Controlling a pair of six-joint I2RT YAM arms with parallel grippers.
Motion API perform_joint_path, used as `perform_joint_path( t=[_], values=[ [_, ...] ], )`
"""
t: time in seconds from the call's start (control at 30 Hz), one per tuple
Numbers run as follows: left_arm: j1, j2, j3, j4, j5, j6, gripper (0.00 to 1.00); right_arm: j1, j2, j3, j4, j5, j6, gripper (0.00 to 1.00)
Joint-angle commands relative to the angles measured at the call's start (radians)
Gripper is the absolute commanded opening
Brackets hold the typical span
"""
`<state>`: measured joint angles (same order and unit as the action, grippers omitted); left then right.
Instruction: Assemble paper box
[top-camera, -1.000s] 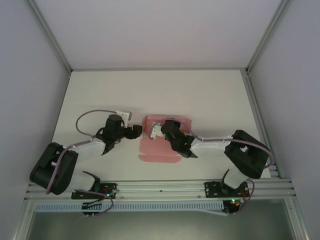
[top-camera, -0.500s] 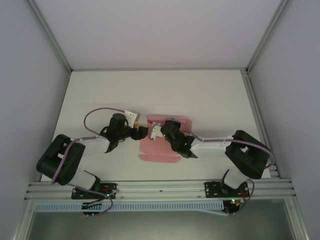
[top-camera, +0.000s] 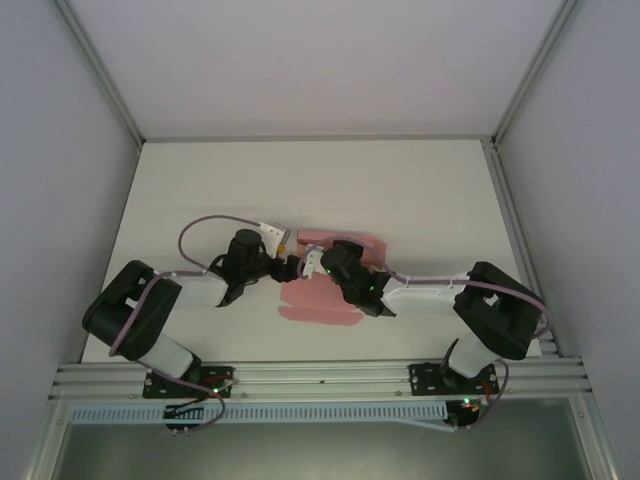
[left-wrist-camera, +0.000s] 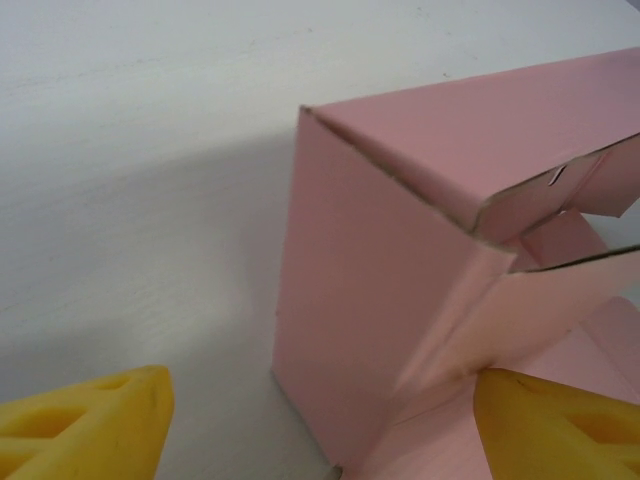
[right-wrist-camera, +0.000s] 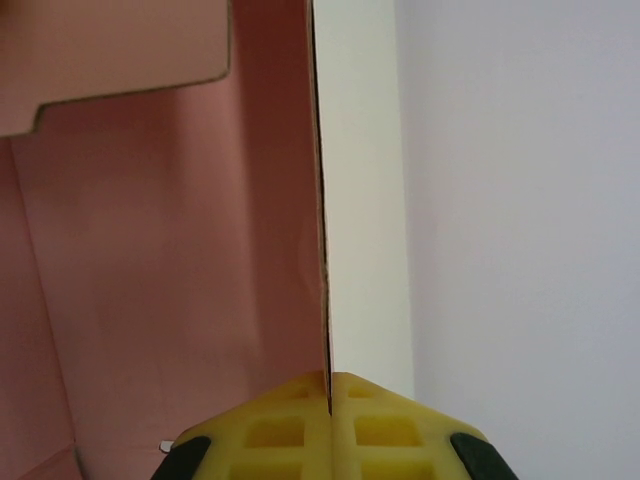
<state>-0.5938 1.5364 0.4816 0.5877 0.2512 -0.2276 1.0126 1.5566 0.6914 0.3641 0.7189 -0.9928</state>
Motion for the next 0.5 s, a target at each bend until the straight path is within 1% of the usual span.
perform_joint_path(
  t=[0.0,0.07,0.1,0.27,0.3,0.37,0.43,0.47],
  values=[
    [-0.008,0.019,0.015,0.06,-0.003,0.03,0.76,0.018,-0.013,0.005,-0.035,-0.039,0.036,0.0],
    [-0.008,0.027,0.022,0.057,-0.017,0.028,0.66,0.02,-0.015,0.007,-0.042,-0.04,0.036,0.0],
    [-0.008,0.032,0.026,0.056,-0.031,0.027,0.64,0.02,-0.016,0.007,-0.04,-0.043,0.037,0.0],
    [-0.02,0.063,0.049,0.059,-0.094,0.022,0.63,0.029,-0.022,0.011,-0.066,-0.077,0.058,0.0],
    [-0.026,0.068,0.053,0.064,-0.116,0.022,0.61,0.031,-0.022,0.013,-0.074,-0.081,0.063,0.0],
    [-0.038,0.076,0.063,0.062,-0.164,0.021,0.54,0.035,-0.023,0.011,-0.083,-0.085,0.069,0.0],
    [-0.047,0.085,0.077,0.043,-0.2,0.034,0.52,0.037,-0.024,0.01,-0.09,-0.081,0.073,0.0],
    [-0.054,0.089,0.084,0.031,-0.225,0.037,0.48,0.038,-0.025,0.007,-0.09,-0.078,0.075,0.0]
  ],
)
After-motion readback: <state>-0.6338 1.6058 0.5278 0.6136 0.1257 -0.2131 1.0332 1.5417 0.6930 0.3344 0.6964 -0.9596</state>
